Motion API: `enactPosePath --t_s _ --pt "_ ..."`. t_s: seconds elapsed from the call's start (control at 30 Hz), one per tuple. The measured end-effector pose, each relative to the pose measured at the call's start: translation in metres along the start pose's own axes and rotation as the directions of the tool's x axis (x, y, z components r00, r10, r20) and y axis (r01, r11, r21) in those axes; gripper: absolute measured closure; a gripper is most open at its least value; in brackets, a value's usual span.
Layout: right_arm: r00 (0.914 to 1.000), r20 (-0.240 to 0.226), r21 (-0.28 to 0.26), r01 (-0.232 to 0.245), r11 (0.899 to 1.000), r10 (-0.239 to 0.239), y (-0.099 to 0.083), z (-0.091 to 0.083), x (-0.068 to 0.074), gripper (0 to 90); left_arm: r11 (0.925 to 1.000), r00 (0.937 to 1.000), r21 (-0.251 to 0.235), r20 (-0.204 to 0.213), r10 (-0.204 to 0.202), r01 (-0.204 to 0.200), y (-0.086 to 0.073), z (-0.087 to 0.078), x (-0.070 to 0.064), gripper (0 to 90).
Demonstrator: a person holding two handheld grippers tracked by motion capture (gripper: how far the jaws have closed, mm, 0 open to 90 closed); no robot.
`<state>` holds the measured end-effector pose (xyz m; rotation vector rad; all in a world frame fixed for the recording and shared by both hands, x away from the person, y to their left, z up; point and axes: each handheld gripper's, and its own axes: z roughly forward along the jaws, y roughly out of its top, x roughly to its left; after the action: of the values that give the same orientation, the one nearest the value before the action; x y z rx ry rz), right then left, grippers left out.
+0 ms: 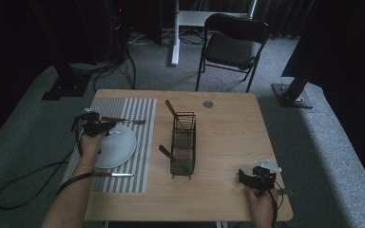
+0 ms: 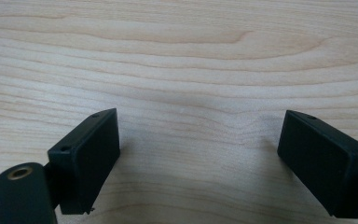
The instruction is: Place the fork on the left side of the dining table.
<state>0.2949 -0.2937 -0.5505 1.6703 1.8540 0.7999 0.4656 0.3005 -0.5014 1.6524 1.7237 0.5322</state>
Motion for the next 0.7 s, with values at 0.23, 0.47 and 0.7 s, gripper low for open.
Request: enactPosePath --t_s 0.23,0.47,0.7 --pt "1.0000 0.000 0.000 0.000 1.000 0.000 0.000 0.000 0.000 12.4 0.9995 0.9997 -0.029 0.018 -0.014 0.015 -0.001 -0.011 -0.003 25.5" --pt "1.0000 0.000 0.000 0.000 1.000 0.000 0.000 0.000 0.000 12.4 0.9991 0.9995 -0.041 0.028 0.011 -0.010 -0.004 -0.021 -0.009 25.5" --pt "1.0000 0.000 0.000 0.001 1.000 -0.001 0.000 0.000 0.000 12.4 0.9992 0.9983 -0.040 0.058 -0.008 0.010 -0.014 -0.034 -0.008 25.5"
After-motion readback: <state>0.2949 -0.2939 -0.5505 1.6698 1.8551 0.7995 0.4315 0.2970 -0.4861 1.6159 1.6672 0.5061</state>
